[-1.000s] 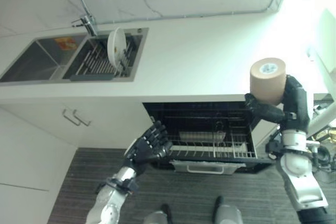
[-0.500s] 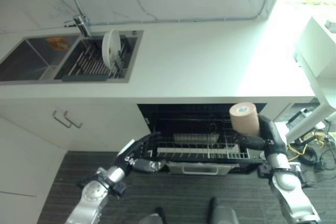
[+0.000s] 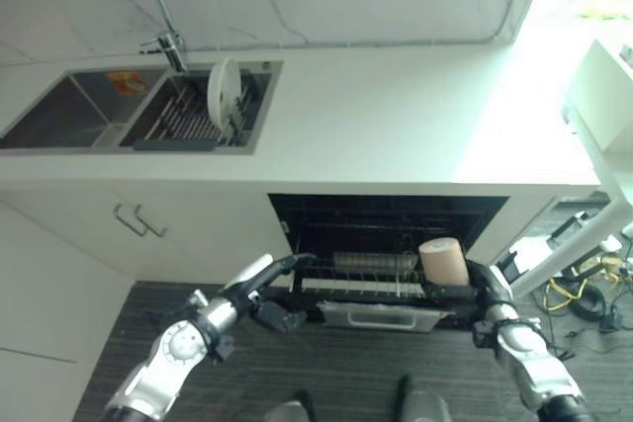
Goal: Place the dishes in the dishwasher.
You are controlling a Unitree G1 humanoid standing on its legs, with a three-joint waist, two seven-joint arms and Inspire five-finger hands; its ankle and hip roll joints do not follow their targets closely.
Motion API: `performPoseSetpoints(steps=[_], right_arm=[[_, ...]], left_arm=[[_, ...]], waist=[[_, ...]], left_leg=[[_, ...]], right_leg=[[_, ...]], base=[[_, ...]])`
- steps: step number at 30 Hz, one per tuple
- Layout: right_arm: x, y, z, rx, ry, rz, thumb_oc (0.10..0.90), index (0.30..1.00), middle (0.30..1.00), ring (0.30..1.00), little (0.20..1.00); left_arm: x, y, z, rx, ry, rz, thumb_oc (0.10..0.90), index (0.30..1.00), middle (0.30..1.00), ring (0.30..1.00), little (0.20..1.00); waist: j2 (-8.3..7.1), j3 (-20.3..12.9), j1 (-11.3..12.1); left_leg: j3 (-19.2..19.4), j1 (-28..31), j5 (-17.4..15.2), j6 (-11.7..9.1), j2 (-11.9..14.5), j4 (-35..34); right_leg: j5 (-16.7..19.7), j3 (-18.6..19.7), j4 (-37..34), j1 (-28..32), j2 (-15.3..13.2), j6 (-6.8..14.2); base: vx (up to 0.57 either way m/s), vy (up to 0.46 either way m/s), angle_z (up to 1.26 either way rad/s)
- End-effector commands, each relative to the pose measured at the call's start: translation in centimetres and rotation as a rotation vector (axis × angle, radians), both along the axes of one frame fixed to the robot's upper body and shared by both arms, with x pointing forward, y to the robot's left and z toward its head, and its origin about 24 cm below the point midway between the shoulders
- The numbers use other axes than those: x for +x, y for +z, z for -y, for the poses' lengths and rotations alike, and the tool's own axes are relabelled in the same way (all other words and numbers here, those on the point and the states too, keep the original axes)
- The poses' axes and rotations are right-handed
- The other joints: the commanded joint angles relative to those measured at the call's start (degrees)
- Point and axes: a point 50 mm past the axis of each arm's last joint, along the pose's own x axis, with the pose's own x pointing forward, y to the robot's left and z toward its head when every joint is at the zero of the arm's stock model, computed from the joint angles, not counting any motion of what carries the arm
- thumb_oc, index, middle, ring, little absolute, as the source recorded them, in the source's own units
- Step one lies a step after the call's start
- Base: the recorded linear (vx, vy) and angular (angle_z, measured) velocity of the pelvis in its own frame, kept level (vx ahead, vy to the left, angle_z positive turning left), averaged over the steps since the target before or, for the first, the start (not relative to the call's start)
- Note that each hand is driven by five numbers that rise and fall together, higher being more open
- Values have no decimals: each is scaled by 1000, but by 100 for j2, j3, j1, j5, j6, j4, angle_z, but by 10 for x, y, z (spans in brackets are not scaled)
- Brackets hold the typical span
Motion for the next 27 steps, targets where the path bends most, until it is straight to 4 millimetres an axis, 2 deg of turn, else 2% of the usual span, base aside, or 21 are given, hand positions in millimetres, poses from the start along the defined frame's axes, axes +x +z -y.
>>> performPoseSetpoints(steps=[1, 5, 13, 21, 27], right_arm=[[32, 33, 3, -32, -3, 133, 400, 300, 300, 300, 300], [39, 31, 10, -19, -91, 107, 400, 300, 300, 300, 300], [45, 20, 28, 10, -306, 41, 400, 300, 300, 300, 300], [56, 24, 40, -90, -421, -24, 400, 300, 300, 300, 300], [66, 41, 58, -127, -537, -36, 400, 300, 300, 300, 300]], left_arm=[[20, 43, 12, -6, -109, 196, 800, 900, 900, 900, 900], [22, 45, 17, -13, -127, 184, 800, 900, 900, 900, 900], [19, 47, 26, 3, -220, 153, 800, 900, 900, 900, 900], [16, 48, 30, 6, -262, 131, 800, 900, 900, 900, 900], [13, 54, 34, 23, -315, 142, 800, 900, 900, 900, 900]], waist=[[-70, -143, 133], [-36, -110, 257], [152, -23, 491], [287, -2, 623], [397, 139, 742]], left_leg=[[-128, -36, -367, 99, 61, 326], [-182, -61, -360, 107, 25, 326], [-302, -128, -360, 143, -102, 326], [-350, -154, -355, 132, -131, 326], [-382, -264, -313, 139, -190, 326]], right_leg=[[-251, -54, -273, 513, -207, 521], [-236, -100, -273, 542, -248, 532], [-197, -208, -273, 620, -362, 561], [-197, -252, -273, 672, -402, 560], [-134, -300, -273, 629, -472, 587]], base=[[70, -23, 17], [49, -30, 13], [16, -33, 16], [22, -12, 10], [0, -17, 9]])
